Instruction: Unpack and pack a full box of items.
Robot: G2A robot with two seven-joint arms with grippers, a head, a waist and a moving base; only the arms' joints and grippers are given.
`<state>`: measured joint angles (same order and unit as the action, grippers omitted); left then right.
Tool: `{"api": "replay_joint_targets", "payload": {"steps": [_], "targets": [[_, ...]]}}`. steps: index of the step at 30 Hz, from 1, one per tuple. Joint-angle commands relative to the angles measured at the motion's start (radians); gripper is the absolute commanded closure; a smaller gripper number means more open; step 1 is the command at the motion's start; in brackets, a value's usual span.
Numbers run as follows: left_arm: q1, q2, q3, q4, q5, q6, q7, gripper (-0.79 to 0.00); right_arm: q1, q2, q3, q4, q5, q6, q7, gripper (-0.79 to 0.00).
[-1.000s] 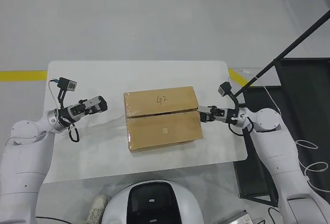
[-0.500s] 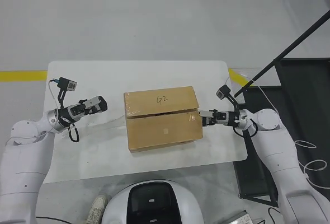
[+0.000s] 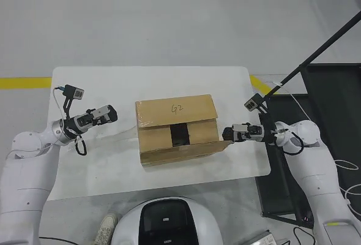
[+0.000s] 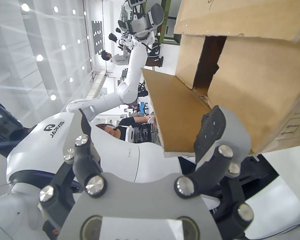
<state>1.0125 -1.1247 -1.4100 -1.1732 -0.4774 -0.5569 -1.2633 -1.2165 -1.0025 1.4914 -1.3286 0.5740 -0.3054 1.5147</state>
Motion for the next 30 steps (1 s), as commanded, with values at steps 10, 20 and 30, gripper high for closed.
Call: {"api": "replay_joint_targets", "payload": {"steps": [10,20,30], "targets": [[0.000,0.000,0.000,0.000,0.000,0.000,0.000,-0.785,-0.147,0.023,0.019,-0.127,-0.079,-0.009,-0.009,-0.785],[0.000,0.000,0.000,0.000,0.000,0.000,0.000,-0.785,-0.262,0.034,-0.018,-0.269,-0.192,0.042,-0.032,-0.785],[0.000,0.000,0.000,0.000,0.000,0.000,0.000,-0.785,-0.274,0.032,-0.122,-0.293,-0.361,0.063,-0.132,-0.785]]}}
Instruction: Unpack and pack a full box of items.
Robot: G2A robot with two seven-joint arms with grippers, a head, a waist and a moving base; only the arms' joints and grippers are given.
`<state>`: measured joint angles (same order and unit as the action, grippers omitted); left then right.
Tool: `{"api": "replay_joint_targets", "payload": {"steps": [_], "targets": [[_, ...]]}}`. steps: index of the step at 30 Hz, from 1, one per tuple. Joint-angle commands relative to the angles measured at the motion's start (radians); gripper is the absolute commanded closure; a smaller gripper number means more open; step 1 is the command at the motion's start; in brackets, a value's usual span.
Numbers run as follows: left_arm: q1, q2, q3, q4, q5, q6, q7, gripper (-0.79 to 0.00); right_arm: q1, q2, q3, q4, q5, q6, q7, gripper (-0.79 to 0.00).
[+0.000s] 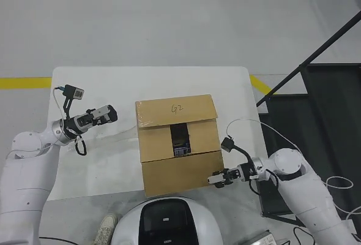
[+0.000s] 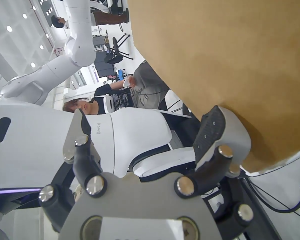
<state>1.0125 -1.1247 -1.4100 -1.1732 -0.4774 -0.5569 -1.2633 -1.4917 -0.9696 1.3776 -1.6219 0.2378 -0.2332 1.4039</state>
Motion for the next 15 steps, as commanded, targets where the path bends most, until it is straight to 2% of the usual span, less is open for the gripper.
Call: {"api": "replay_joint_targets", "payload": {"steps": [1,15], "targets": [[0.000,0.000,0.000,0.000,0.000,0.000,0.000,-0.785,0.001,-0.001,-0.017,0.001,-0.035,-0.015,-0.035,-0.785],[0.000,0.000,0.000,0.000,0.000,0.000,0.000,-0.785,0.039,-0.007,-0.098,0.078,-0.123,-0.094,-0.166,-0.785]]}}
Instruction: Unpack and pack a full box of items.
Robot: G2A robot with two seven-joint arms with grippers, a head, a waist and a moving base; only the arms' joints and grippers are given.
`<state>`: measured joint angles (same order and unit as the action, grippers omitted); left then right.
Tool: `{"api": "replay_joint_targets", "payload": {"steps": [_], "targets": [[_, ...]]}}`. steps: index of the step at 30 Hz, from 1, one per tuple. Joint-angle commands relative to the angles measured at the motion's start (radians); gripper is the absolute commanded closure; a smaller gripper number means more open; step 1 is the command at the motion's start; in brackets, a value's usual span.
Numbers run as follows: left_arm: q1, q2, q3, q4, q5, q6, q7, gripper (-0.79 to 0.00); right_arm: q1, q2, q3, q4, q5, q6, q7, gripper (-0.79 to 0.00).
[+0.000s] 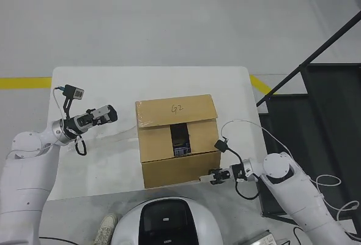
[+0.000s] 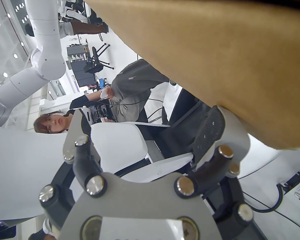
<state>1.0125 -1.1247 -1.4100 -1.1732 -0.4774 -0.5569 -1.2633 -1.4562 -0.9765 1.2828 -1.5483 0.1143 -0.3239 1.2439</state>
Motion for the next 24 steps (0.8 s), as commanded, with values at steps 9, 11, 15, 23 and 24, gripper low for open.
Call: {"api": "replay_joint_targets", "payload": {"steps": [9,11,15,23,24], "targets": [[0.000,0.000,0.000,0.000,0.000,0.000,0.000,-0.785,0.035,0.002,-0.009,0.026,0.004,-0.030,-0.033,-0.785],[0.000,0.000,0.000,0.000,0.000,0.000,0.000,-0.785,0.030,0.007,0.005,0.018,0.027,-0.002,0.001,-0.785],[0.024,0.002,0.004,-0.053,0.030,0.020,0.047,-0.785,0.010,0.023,0.064,-0.021,0.069,0.043,0.057,-0.785],[0.105,0.010,0.001,-0.232,-0.014,0.054,0.054,-0.785,-0.041,0.043,0.244,0.009,0.323,0.113,0.039,-0.785],[0.117,0.011,0.002,-0.259,-0.016,0.061,0.060,-0.785,-0.039,0.043,0.261,0.029,0.371,0.116,0.037,-0.785]]}}
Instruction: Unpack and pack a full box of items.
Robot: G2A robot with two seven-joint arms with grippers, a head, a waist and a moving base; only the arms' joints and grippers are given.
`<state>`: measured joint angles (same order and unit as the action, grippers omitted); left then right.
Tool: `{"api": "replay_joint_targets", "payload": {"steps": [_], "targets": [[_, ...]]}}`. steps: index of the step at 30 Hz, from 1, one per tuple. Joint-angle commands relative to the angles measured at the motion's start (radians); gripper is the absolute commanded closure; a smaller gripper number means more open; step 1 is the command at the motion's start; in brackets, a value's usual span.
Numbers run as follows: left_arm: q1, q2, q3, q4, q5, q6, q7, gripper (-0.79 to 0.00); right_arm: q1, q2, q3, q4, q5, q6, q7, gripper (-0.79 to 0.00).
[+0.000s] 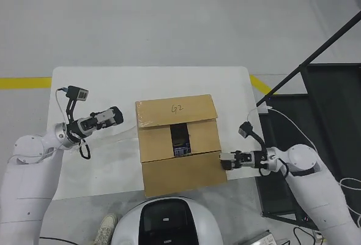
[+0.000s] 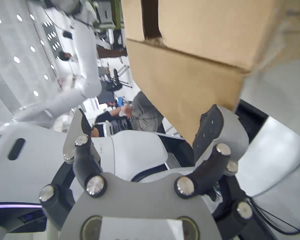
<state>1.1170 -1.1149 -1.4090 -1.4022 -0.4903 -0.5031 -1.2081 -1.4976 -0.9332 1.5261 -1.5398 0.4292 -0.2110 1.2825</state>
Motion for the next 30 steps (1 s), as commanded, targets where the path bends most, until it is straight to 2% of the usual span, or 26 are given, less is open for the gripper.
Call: {"api": "replay_joint_targets", "payload": {"steps": [1,4,8,13,18,30], "targets": [[0.024,0.001,0.003,-0.056,-0.009,0.018,0.011,-0.785,0.005,0.000,0.032,0.038,0.100,0.003,0.003,-0.785],[0.053,0.001,0.013,-0.121,-0.037,0.049,0.024,-0.785,0.007,0.001,0.067,0.080,0.201,-0.009,0.029,-0.785],[0.079,-0.001,0.048,-0.165,-0.077,0.106,0.016,-0.785,0.005,0.001,0.091,0.115,0.235,-0.017,0.004,-0.785],[0.071,-0.003,0.114,-0.165,0.008,0.123,0.005,-0.785,0.007,0.000,0.090,0.125,0.249,-0.011,-0.007,-0.785],[0.047,-0.008,0.158,-0.157,0.135,0.100,0.078,-0.785,0.007,0.000,0.090,0.125,0.249,-0.011,-0.007,-0.785],[0.046,-0.008,0.160,-0.158,0.141,0.097,0.081,-0.785,0.007,0.000,0.090,0.125,0.249,-0.011,-0.007,-0.785]]}}
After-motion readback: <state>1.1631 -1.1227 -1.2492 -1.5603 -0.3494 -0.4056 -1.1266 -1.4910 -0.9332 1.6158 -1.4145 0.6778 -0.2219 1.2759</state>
